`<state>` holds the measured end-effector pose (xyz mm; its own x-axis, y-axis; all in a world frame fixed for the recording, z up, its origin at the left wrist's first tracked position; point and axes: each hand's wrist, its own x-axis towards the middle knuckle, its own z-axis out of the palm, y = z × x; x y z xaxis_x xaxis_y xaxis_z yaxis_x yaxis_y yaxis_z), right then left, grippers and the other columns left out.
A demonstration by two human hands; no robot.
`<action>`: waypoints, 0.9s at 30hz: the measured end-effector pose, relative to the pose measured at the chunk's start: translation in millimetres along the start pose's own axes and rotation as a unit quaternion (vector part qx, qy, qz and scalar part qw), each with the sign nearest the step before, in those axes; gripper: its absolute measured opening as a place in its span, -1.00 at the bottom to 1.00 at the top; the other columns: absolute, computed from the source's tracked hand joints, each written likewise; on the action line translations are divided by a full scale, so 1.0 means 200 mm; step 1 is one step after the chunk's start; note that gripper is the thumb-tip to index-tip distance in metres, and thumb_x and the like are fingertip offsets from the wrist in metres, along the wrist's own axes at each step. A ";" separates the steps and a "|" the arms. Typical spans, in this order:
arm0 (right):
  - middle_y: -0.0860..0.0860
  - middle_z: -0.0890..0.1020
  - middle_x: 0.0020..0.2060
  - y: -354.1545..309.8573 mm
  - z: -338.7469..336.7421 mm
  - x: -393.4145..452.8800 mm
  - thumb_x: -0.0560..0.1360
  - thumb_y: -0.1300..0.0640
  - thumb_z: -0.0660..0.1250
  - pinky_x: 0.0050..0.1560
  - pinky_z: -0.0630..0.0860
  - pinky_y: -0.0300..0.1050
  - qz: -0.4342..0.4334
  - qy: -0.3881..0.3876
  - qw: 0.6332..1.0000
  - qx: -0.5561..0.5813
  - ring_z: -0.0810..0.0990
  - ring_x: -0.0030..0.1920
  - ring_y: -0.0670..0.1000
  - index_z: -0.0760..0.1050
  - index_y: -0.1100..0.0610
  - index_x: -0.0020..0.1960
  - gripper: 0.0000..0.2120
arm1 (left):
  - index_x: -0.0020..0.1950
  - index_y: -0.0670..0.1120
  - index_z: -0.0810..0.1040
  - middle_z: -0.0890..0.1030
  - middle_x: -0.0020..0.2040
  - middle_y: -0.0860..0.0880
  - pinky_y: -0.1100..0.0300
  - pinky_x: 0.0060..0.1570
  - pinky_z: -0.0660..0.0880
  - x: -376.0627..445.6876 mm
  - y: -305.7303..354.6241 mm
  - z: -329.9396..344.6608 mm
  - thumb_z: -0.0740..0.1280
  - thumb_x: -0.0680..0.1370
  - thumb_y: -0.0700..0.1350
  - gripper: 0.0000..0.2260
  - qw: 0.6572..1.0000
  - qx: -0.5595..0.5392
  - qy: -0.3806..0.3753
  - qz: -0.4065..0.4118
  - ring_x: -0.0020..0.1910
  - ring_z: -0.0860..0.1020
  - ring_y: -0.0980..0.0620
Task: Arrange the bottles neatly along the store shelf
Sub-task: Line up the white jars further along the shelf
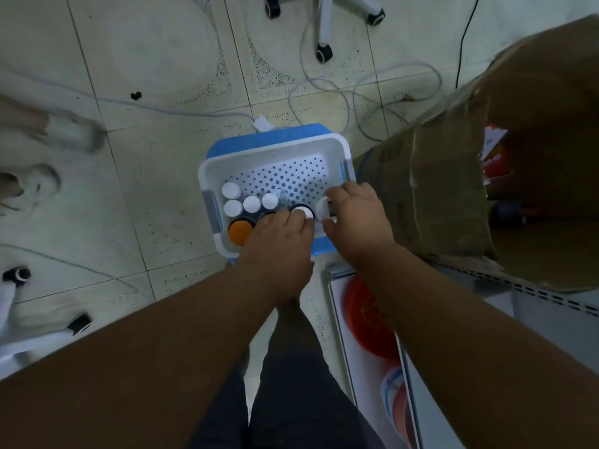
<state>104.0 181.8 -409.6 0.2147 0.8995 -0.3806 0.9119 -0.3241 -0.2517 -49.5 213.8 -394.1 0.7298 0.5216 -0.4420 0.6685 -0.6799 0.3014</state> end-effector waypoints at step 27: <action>0.05 0.48 0.18 -0.48 -1.14 -1.30 0.37 0.00 0.45 0.18 0.42 0.02 0.202 0.243 0.944 0.099 0.42 0.19 0.10 0.44 0.06 0.29 -0.48 | 0.18 -0.12 0.55 0.58 -0.02 -0.11 -0.09 -0.05 0.55 -0.66 0.25 -0.88 0.42 0.38 0.03 -0.57 0.961 -0.007 0.079 0.266 -0.06 0.55 -0.18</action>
<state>39.4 45.5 -83.5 0.7089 0.7042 -0.0400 0.6494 -0.6738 -0.3527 -87.4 200.6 -171.6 0.9804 0.1753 -0.0898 0.1970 -0.8652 0.4612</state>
